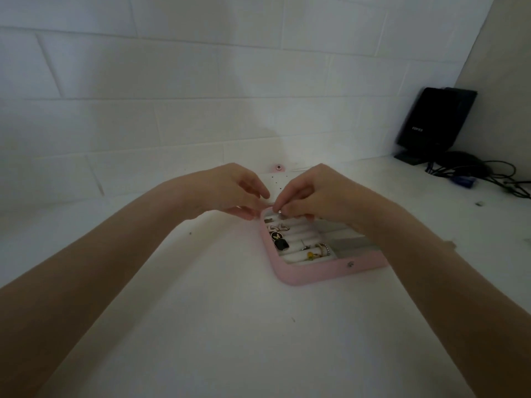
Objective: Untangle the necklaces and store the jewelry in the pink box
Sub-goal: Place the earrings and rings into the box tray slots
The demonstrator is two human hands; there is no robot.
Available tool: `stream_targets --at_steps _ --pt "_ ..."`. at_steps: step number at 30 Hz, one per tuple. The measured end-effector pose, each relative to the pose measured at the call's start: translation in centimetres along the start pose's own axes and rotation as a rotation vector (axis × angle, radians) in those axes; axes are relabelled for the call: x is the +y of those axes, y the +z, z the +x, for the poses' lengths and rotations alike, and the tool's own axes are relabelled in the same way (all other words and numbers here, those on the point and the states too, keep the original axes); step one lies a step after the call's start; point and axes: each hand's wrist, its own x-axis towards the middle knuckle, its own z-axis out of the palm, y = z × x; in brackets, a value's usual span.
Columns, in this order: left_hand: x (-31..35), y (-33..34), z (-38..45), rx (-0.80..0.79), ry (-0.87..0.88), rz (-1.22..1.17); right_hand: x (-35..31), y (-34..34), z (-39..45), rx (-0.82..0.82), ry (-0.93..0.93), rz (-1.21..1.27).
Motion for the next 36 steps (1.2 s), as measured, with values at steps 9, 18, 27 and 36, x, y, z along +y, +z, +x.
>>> stream_targets --at_steps 9,18,27,36 --pt "0.5 0.6 -0.1 0.024 0.097 0.331 0.4 -0.3 0.3 0.037 0.032 0.082" --pt "1.2 2.3 0.0 0.244 0.166 0.727 1.4 -0.4 0.5 0.021 0.071 0.110" --pt "3.3 3.8 0.1 0.280 0.151 1.037 1.6 -0.5 0.3 -0.026 0.048 0.137" --pt "3.0 1.8 0.9 -0.012 0.136 0.922 1.8 -0.3 0.9 -0.033 -0.030 -0.025"
